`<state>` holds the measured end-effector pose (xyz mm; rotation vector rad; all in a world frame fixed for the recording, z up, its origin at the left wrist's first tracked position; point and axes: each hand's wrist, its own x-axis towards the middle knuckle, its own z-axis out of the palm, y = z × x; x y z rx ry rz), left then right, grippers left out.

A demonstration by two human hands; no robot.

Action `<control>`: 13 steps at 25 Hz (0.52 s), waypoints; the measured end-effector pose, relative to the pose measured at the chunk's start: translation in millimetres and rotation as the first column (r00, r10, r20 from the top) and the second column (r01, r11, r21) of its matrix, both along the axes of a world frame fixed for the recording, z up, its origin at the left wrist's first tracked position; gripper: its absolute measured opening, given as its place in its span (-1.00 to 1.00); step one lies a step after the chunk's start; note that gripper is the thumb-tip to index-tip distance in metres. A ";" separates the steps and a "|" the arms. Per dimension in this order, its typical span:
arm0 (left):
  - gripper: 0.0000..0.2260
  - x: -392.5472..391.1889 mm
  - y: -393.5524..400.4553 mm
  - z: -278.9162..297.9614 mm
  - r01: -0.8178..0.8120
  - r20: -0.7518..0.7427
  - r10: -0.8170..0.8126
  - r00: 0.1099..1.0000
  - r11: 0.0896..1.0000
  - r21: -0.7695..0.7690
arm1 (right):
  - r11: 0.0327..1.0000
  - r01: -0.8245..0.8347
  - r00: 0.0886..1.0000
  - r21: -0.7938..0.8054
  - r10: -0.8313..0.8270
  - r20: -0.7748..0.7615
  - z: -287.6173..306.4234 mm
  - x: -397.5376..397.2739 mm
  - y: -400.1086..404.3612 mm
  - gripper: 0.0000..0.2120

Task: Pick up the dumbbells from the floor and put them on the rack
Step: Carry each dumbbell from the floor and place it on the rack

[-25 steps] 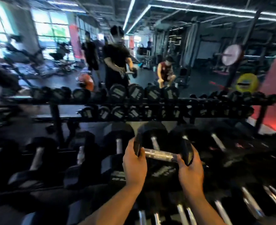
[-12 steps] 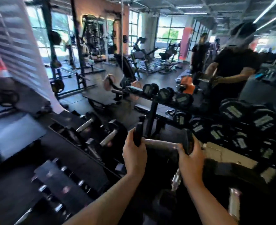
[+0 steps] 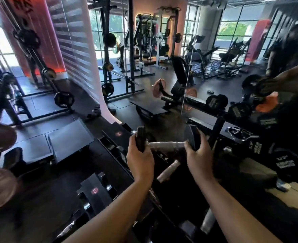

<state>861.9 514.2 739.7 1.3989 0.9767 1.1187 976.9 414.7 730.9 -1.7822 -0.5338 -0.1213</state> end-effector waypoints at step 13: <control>-0.65 80.3 299.2 -82.8 -0.342 0.024 0.348 0.937 0.932 -0.119 | 0.929 -0.340 0.937 -0.149 0.348 0.027 -50.0 106.9 347.3 -0.52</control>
